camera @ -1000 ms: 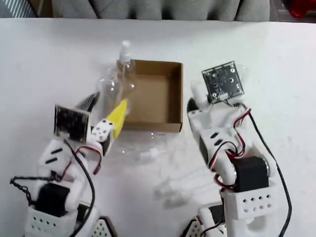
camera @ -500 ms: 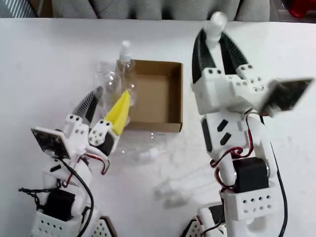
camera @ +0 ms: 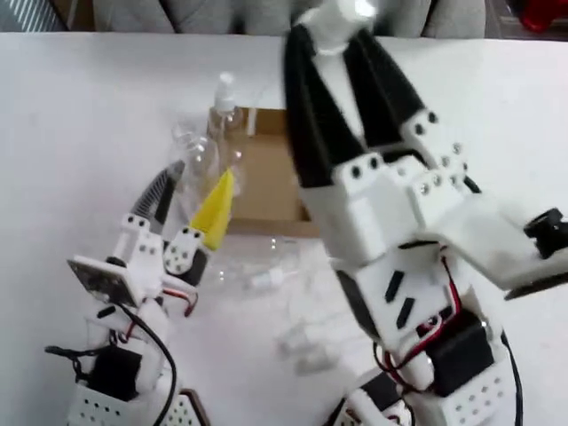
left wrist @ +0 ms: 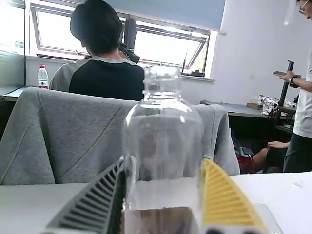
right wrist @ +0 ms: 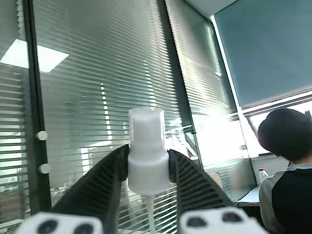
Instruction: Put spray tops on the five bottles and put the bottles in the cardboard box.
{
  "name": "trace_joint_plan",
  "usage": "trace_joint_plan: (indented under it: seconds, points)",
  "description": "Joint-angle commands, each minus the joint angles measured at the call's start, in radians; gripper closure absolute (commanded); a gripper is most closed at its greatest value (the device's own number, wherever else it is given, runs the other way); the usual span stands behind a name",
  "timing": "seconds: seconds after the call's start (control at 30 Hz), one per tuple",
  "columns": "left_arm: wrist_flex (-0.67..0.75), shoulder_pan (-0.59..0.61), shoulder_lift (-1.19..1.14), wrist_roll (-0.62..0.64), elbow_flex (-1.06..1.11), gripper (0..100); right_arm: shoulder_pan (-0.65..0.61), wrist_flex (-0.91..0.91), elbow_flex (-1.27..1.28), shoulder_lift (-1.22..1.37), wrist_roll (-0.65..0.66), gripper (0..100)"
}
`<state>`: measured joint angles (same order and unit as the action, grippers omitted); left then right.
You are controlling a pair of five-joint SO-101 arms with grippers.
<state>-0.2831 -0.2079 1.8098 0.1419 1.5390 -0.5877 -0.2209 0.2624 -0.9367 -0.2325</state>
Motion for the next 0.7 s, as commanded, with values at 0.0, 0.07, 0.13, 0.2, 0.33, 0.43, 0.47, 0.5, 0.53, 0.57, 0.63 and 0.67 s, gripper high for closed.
trace_joint_plan:
  seconds: [0.0,0.07,0.13,0.2,0.33,0.43,0.47,0.5,0.53,0.57,0.63,0.67]
  points:
    - [0.035,-0.058,0.021,-0.011,0.003,98,-0.074,-0.021,-0.161,0.143,0.037,98.3]
    - [0.038,-0.067,0.021,-0.012,0.026,98,-0.094,-0.021,-0.204,0.191,0.038,98.3]
    - [0.038,-0.067,0.021,-0.023,0.044,98,-0.111,-0.021,-0.232,0.228,0.038,98.3]
    - [0.058,-0.068,0.021,-0.071,0.058,98,-0.116,-0.022,-0.241,0.257,0.038,98.3]
    - [0.132,-0.071,0.021,-0.106,0.109,98,-0.113,-0.050,-0.238,0.294,0.034,98.3]
    - [0.146,-0.071,0.021,-0.107,0.126,98,-0.111,-0.093,-0.238,0.297,0.034,98.3]
    - [0.146,-0.071,0.021,-0.107,0.126,98,-0.110,-0.104,-0.238,0.294,0.034,98.3]
    - [0.146,-0.070,0.021,-0.107,0.126,98,-0.110,-0.111,-0.238,0.292,0.034,98.3]
    - [0.146,-0.068,0.021,-0.106,0.126,98,-0.110,-0.119,-0.238,0.289,0.034,98.3]
    - [0.146,-0.067,0.021,-0.106,0.126,98,-0.110,-0.128,-0.238,0.288,0.034,98.3]
    - [0.146,-0.064,0.021,-0.104,0.126,98,-0.110,-0.142,-0.238,0.283,0.034,98.3]
    - [0.146,-0.064,0.021,-0.104,0.126,98,-0.110,-0.148,-0.236,0.282,0.034,98.3]
